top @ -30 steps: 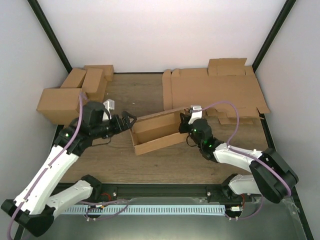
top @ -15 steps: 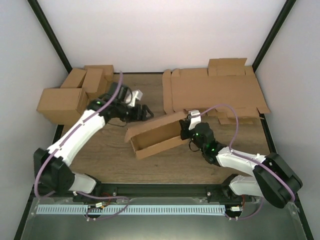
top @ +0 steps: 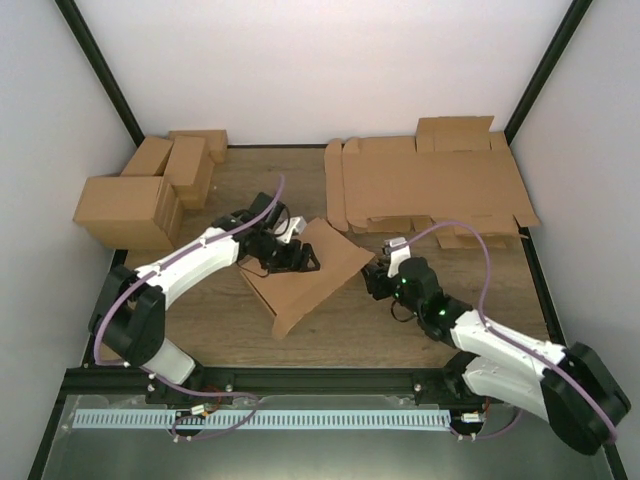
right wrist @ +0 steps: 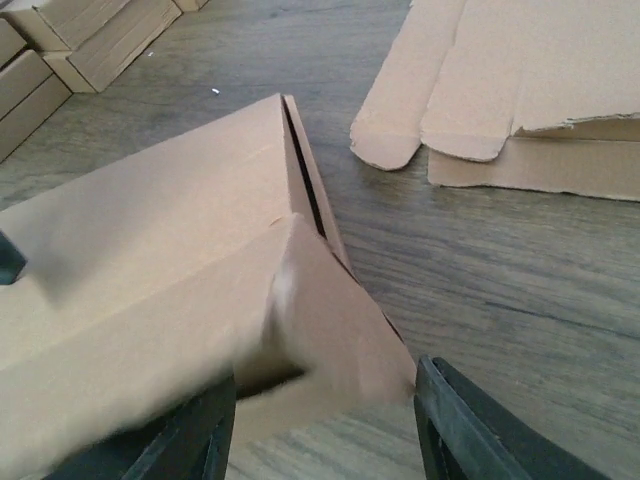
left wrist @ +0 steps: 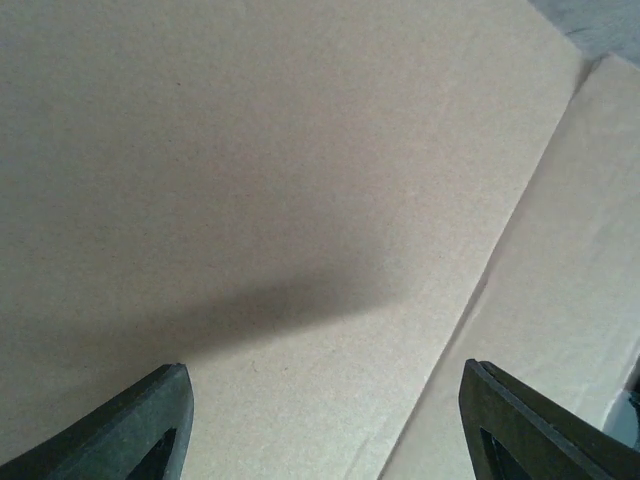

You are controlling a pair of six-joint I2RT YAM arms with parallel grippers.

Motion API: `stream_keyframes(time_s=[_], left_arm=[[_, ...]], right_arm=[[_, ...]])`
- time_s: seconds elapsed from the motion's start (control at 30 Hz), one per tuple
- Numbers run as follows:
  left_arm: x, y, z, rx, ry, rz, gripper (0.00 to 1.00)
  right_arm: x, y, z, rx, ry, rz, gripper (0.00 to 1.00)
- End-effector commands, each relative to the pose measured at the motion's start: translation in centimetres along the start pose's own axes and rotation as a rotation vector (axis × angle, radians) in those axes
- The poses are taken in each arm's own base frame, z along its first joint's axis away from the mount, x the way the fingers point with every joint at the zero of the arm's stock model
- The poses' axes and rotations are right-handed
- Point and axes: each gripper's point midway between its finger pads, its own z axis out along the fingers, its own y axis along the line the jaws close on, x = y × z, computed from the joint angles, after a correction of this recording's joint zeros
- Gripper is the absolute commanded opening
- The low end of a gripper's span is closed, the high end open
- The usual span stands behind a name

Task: Fold the paper box

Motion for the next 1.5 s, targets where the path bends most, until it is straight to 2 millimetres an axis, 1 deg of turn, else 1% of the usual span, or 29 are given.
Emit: stream_keyframes(time_s=[0.0,0.07,0.13,0.2,0.27,0.3,0.37,0.43,0.5,0.57,0.6,0.63,0.67,0.7,0.77,0.8,0.87,0.9,0.97,1.0,1.07,1.23,1.33,1.4,1.47], left_arm=[[0.2,1.2,1.5,-0.028,0.001,0.007,0.75],[0.3,1.5,1.8,-0.04,0.002,0.0,0.75],[0.2,1.9,2.0,-0.054,0.003,-0.009,0.75],[0.3,2.2,2.3,-0.06,0.008,-0.016,0.75],[0.2,2.3,2.5,-0.065,0.013,-0.021,0.75],[0.1,2.4,2.5,-0.069,0.011,-0.024,0.75],[0.0,2.3,2.2,-0.073,0.009,-0.023,0.75],[0.0,2.4,1.8,-0.098,0.007,-0.036,0.75],[-0.2,2.2,0.9,-0.115,-0.005,-0.058,0.76],[-0.2,1.7,-0.3,-0.12,-0.035,-0.087,0.78],[-0.1,1.5,-0.9,-0.118,-0.046,-0.108,0.78],[0.0,1.2,-1.4,-0.112,-0.058,-0.132,0.79],[0.3,1.1,-1.9,-0.111,-0.067,-0.164,0.8],[0.5,1.1,-2.5,-0.113,-0.082,-0.197,0.82],[1.2,1.2,-3.6,-0.117,-0.118,-0.278,0.87],[1.5,0.9,-4.6,-0.095,-0.151,-0.309,0.88],[2.0,0.7,-5.7,-0.055,-0.199,-0.378,0.9],[2.3,0.7,-6.2,-0.034,-0.223,-0.412,0.9],[3.1,0.8,-6.6,0.018,-0.252,-0.485,0.9],[3.8,1.0,-6.4,0.047,-0.255,-0.541,0.9],[5.2,1.7,-5.7,0.089,-0.244,-0.602,0.86],[8.0,4.2,-5.0,0.06,-0.254,-0.675,0.85],[9.2,5.0,-3.8,0.089,-0.235,-0.702,0.86],[9.6,5.3,-3.1,0.107,-0.226,-0.707,0.85],[9.6,5.6,-3.0,0.099,-0.237,-0.699,0.86]], right_arm=[[1.5,0.2,-1.7,0.0,0.107,0.109,0.51],[1.6,0.5,-2.8,-0.007,0.146,0.149,0.51],[1.1,1.1,-3.9,-0.032,0.158,0.162,0.53],[-0.1,1.8,-5.1,-0.063,0.142,0.153,0.6],[-1.5,2.2,-6.2,-0.076,0.109,0.141,0.69],[-2.3,2.3,-6.6,-0.079,0.089,0.137,0.72],[-3.8,2.7,-6.9,-0.08,0.072,0.121,0.72],[-5.0,3.1,-6.4,-0.072,0.102,0.101,0.75],[-6.0,3.2,-5.3,-0.054,0.17,0.083,0.77],[-6.4,2.9,-3.6,-0.038,0.261,0.075,0.77],[-7.8,3.0,-3.0,-0.045,0.28,0.083,0.77],[-7.5,2.3,-2.1,-0.035,0.326,0.094,0.78],[-8.9,2.1,-1.3,-0.051,0.332,0.1,0.78],[-9.0,1.8,-0.1,-0.072,0.369,0.11,0.77],[-9.8,1.0,1.3,-0.101,0.412,0.14,0.74],[-9.8,0.8,2.2,-0.122,0.446,0.151,0.7],[-9.7,1.2,3.5,-0.185,0.504,0.157,0.65],[-9.5,1.6,4.1,-0.214,0.528,0.161,0.64],[-8.9,2.6,4.7,-0.294,0.573,0.174,0.56],[-8.6,2.9,4.9,-0.317,0.588,0.183,0.55],[-7.7,3.3,5.0,-0.358,0.618,0.202,0.54],[-4.7,2.8,4.9,-0.349,0.687,0.228,0.55],[-3.0,2.4,5.1,-0.334,0.714,0.234,0.56],[-2.5,2.1,5.4,-0.316,0.718,0.223,0.58],[-2.3,1.9,5.8,-0.306,0.713,0.21,0.61]])
